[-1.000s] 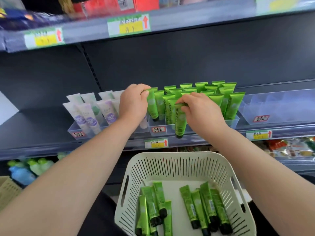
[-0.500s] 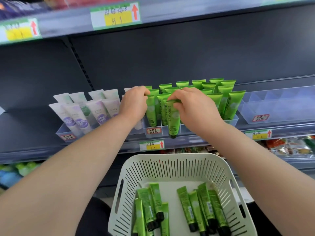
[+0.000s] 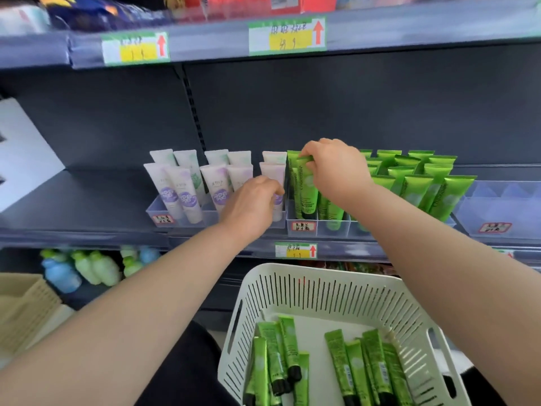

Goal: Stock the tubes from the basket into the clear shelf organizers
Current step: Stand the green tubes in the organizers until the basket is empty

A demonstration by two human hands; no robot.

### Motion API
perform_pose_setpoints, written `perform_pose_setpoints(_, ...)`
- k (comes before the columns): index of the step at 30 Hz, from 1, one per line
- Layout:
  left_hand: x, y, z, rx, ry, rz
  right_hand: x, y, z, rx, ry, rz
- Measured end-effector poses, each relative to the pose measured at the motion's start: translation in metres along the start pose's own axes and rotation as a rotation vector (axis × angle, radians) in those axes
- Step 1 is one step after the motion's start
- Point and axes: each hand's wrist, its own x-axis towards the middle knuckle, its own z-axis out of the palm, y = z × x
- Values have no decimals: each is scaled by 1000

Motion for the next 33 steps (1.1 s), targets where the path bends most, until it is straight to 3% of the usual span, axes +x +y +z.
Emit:
perform_pose_setpoints(10, -6, 4, 0, -27, 12, 63, -5, 5, 27, -76, -54, -56)
perform_pose_setpoints(19, -15, 27, 18, -39, -78, 93, -62, 35, 22, -52, 123, -78)
perform_pose_setpoints(27, -23, 68, 50, 191, -309, -36, -130, 82, 40, -192, -127, 78)
perform_pose_setpoints(33, -32, 87, 68, 274, -399, -18, -151, 108, 46, -190, -214, 215)
